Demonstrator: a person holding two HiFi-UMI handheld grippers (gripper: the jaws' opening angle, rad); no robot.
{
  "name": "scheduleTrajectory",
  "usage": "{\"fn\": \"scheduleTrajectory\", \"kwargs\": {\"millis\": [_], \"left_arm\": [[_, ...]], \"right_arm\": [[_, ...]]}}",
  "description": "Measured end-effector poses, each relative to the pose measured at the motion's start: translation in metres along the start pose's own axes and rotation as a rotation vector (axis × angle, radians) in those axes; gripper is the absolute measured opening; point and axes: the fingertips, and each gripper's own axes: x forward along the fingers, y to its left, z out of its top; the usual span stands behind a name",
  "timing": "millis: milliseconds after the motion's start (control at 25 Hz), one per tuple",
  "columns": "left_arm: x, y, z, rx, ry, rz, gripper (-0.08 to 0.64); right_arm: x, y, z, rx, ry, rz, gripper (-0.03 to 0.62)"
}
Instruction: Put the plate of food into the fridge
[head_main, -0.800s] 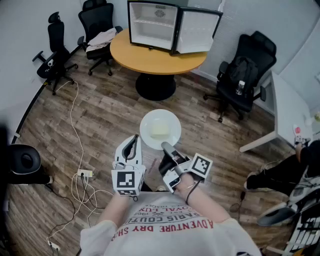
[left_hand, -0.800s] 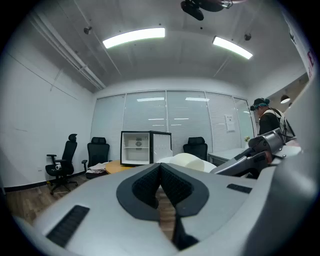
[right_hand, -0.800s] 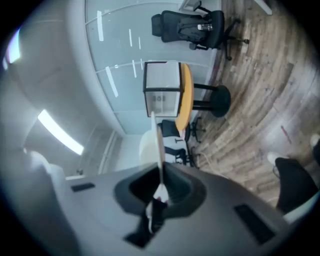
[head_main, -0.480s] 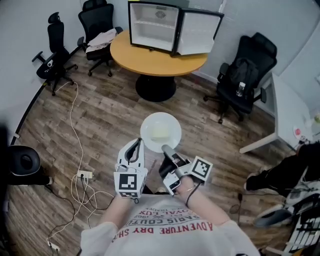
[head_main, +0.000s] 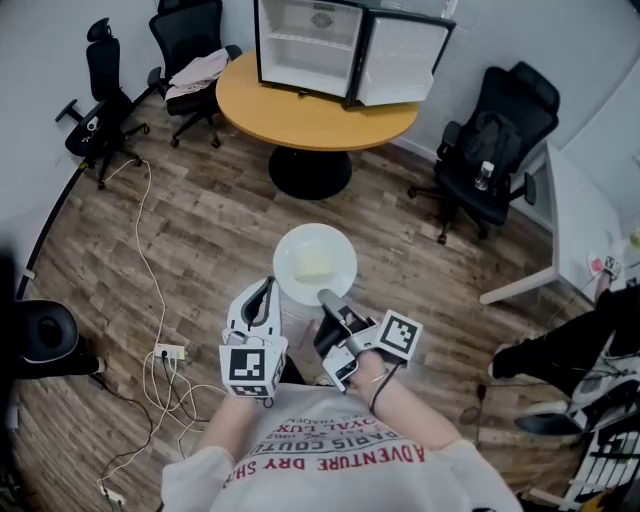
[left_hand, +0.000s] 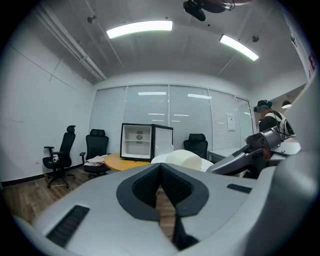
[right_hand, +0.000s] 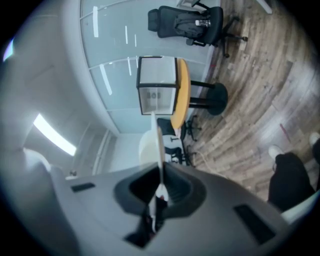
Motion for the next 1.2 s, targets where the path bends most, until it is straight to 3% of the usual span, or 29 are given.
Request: {"fn": "scheduleTrajectory", "kwargs": {"millis": [240,600,840,1200], "left_arm": [[0.044,0.054,0.003,-0.017,0.016,0.006,0.026],[0.129,0.129,0.033,0.031,0.025,-0.08,0.026],[0.177,0.18,0.048,0.052,0.035,-0.095,0.026],[0.253,0.209,0.046,0.008,0.06,-0.085,0.026]], "right_arm": [[0.062,0.003,0.015,0.028,-0.01,-0.016,0.037],[0.162,0.03,0.049,0.042,-0.081,-0.008,0.037],[0.222,0.04,0.063,0.064,-0.116,-0.006,0.037],[0.294,0.042,0.121,0.086,-0.074,-0.032,0.037]]}}
